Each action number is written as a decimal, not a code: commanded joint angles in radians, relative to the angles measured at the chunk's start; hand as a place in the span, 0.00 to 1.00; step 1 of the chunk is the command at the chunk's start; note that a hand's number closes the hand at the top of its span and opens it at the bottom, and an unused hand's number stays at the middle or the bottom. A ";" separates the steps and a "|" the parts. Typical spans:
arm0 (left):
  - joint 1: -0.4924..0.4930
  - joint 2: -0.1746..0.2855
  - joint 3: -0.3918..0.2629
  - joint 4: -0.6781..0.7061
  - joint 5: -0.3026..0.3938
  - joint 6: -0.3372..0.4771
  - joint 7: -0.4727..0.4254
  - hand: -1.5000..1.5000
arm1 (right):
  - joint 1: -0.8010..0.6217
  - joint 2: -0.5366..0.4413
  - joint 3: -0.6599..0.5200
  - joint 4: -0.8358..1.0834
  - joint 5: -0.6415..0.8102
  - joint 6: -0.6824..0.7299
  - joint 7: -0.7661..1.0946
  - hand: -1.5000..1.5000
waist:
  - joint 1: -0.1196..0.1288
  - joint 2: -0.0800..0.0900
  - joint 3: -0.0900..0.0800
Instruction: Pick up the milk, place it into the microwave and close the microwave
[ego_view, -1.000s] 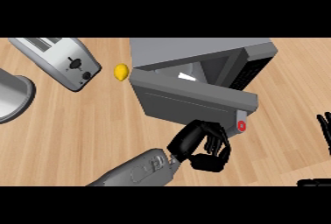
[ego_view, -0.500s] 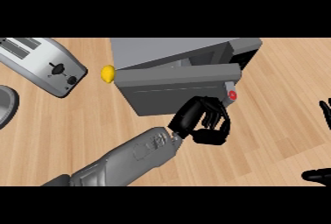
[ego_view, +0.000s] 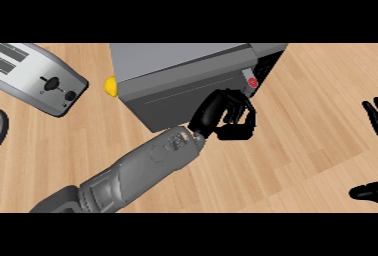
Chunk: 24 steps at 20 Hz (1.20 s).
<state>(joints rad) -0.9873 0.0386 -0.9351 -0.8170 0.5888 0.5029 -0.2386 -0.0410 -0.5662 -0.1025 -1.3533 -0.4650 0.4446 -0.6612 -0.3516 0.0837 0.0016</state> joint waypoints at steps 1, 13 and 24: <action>-0.083 -0.037 0.017 0.006 0.029 0.001 -0.011 1.00 | -0.027 -0.014 0.019 -0.013 -0.020 0.069 -0.005 0.00 | -0.028 0.002 0.001; -0.119 -0.036 0.011 0.034 0.085 0.053 -0.023 1.00 | -0.092 -0.067 0.111 -0.103 -0.030 0.175 0.071 1.00 | -0.057 0.005 0.001; -0.150 -0.036 0.004 0.065 0.125 0.067 -0.031 1.00 | -0.149 -0.114 0.221 -0.282 -0.022 0.257 0.121 1.00 | -0.083 0.002 0.004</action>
<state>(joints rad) -1.0503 0.0551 -0.9495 -0.7751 0.7035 0.5786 -0.2678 -0.1785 -0.6745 0.0890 -1.6005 -0.4854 0.6235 -0.5008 -0.4115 0.0820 0.0036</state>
